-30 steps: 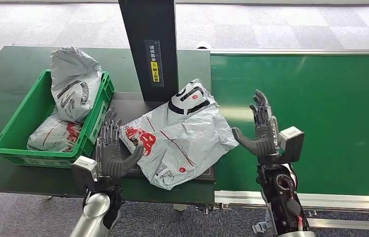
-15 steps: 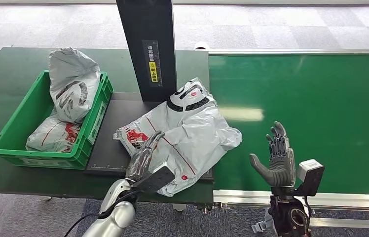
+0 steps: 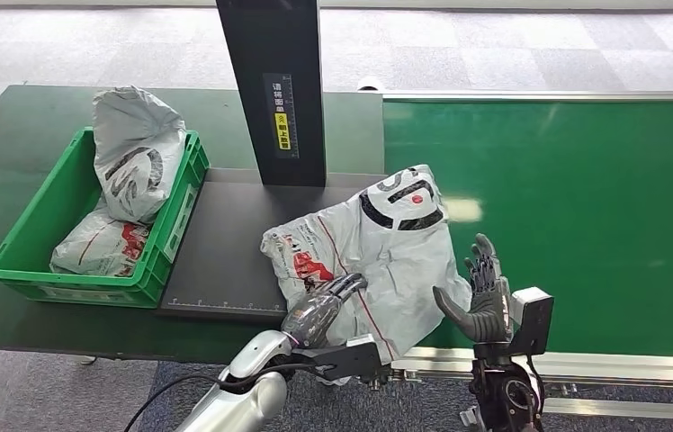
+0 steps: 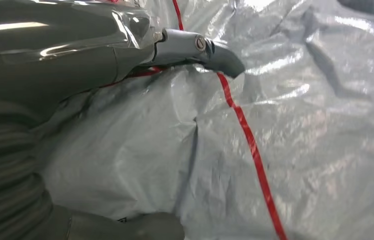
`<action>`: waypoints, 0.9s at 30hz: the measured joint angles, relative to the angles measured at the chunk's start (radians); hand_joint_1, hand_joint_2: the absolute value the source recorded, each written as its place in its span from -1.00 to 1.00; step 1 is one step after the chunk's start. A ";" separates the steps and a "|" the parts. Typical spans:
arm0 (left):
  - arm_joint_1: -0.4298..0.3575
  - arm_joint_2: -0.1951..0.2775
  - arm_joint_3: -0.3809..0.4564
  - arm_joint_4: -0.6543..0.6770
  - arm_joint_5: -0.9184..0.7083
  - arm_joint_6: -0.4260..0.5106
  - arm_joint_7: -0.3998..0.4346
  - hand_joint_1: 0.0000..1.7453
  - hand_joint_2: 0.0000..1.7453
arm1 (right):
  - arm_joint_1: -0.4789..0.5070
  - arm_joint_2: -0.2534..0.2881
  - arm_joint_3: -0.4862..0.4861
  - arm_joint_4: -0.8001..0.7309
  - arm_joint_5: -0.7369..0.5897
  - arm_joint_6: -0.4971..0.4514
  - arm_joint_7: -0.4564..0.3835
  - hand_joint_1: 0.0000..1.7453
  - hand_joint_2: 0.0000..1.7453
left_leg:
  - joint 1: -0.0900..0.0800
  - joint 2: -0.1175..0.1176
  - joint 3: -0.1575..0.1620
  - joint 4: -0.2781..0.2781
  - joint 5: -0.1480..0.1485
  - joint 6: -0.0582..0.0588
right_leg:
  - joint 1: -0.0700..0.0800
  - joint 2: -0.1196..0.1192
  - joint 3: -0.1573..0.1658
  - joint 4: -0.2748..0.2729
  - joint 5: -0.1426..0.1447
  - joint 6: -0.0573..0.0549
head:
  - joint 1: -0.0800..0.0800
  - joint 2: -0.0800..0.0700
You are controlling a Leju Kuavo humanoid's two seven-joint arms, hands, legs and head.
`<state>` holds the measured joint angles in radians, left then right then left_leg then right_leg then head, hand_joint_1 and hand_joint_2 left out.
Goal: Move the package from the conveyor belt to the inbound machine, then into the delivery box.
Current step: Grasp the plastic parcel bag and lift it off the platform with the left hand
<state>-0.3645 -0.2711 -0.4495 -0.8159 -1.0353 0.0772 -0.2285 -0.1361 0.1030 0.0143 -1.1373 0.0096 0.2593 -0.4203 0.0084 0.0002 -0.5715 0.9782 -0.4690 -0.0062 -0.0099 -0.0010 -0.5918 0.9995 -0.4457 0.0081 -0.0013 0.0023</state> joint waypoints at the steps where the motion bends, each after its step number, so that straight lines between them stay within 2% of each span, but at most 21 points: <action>1: -0.007 -0.004 -0.003 0.011 0.009 0.013 -0.009 1.00 1.00 | 0.006 0.001 -0.006 -0.003 -0.001 0.000 0.001 -1.00 1.00 | 0.000 0.000 0.000 0.000 0.000 0.000 | 0.000 0.000 0.000 0.000 0.000 0.000 | 0.000 0.000; 7: -0.015 -0.007 -0.001 0.024 0.075 0.090 -0.071 1.00 1.00 | 0.048 0.015 -0.037 -0.035 0.003 0.006 0.010 -1.00 1.00 | 0.000 0.000 0.000 0.000 0.000 0.000 | 0.000 0.001 0.000 0.000 0.000 0.000 | 0.000 0.000; 14: 0.011 -0.005 0.015 -0.018 0.146 0.175 -0.116 1.00 1.00 | 0.060 0.024 -0.047 -0.058 0.018 0.008 0.010 -1.00 1.00 | 0.000 0.001 0.000 0.000 0.000 0.000 | 0.000 0.001 0.000 0.000 0.000 0.000 | 0.000 0.000; 17: 0.023 -0.005 0.036 -0.045 0.216 0.179 -0.147 1.00 1.00 | 0.066 0.027 -0.050 -0.070 0.023 0.008 0.011 -1.00 1.00 | 0.000 0.001 0.000 0.000 0.000 0.000 | 0.000 0.001 0.000 0.000 0.000 0.000 | 0.000 0.000; 21: 0.052 -0.003 0.061 -0.095 0.325 0.179 -0.230 1.00 1.00 | 0.069 0.027 -0.054 -0.077 0.023 0.009 0.010 -1.00 1.00 | 0.000 0.001 0.000 0.000 0.000 0.000 | 0.000 0.001 -0.001 0.000 0.000 0.000 | 0.000 0.000; 27: 0.104 0.010 0.091 -0.243 0.454 0.299 -0.354 1.00 1.00 | 0.083 0.026 -0.060 -0.095 0.009 0.008 0.007 -1.00 1.00 | 0.000 0.001 0.000 0.000 0.000 0.000 | 0.000 0.001 -0.001 0.000 0.000 0.000 | 0.000 0.000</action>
<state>-0.2602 -0.2609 -0.3584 -1.0591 -0.5817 0.3757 -0.5823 -0.0535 0.1290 -0.0456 -1.2318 0.0189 0.2677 -0.4135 0.0087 0.0011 -0.5718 0.9780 -0.4691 -0.0064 -0.0095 -0.0001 -0.5929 0.9996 -0.4458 0.0080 -0.0016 0.0023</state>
